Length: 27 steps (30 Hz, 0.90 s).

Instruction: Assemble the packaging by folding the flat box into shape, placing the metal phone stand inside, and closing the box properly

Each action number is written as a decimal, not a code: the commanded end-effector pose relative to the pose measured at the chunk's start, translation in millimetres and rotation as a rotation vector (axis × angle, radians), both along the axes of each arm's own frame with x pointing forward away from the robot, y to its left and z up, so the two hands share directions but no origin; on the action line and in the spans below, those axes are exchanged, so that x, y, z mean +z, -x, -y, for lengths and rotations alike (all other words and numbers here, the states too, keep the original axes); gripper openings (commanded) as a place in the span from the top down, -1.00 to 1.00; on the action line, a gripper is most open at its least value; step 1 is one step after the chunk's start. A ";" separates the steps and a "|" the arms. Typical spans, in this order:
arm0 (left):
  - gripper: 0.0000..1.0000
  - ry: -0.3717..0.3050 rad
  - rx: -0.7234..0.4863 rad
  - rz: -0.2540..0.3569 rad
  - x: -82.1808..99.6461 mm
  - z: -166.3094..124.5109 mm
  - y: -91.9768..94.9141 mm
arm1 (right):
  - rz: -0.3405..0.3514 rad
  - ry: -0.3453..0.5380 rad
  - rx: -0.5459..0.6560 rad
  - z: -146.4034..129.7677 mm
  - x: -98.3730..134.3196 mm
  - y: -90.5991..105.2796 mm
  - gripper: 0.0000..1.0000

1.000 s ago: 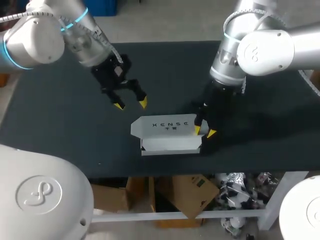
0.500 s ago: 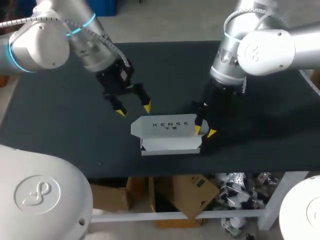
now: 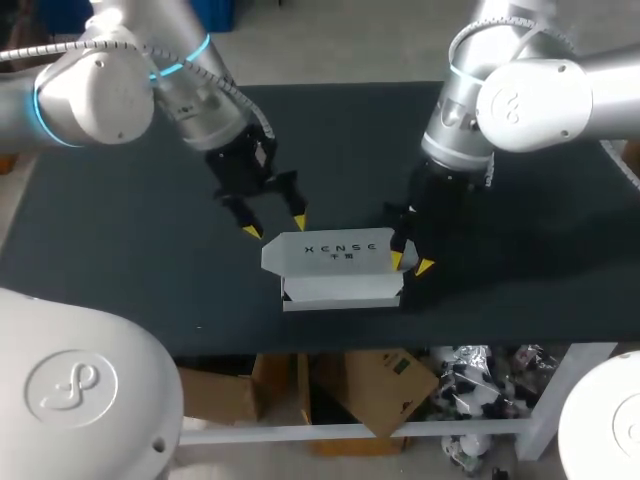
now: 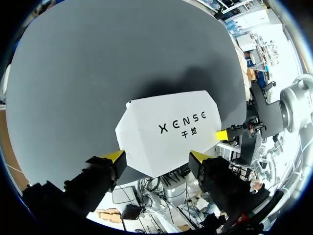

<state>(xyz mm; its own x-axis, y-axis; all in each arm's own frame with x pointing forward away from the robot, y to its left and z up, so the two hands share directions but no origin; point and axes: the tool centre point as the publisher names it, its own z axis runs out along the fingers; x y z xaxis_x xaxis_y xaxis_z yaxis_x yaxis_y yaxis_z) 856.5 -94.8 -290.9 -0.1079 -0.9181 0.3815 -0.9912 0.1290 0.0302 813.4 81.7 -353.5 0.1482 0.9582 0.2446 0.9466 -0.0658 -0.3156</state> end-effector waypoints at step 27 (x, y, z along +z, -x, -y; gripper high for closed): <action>0.14 -0.054 0.071 -0.084 -18.2 6.4 -6.7 | -0.006 -0.002 -0.005 2.0 -2.7 -0.1 0.21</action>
<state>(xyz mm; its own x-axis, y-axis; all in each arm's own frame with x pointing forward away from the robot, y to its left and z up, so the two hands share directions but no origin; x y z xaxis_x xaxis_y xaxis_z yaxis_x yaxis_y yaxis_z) 859.6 -97.9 -308.0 -0.0117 -0.9380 0.3465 -0.9927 0.0526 0.1090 813.1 79.6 -355.1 0.1546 0.9573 0.2444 0.9450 -0.0710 -0.3194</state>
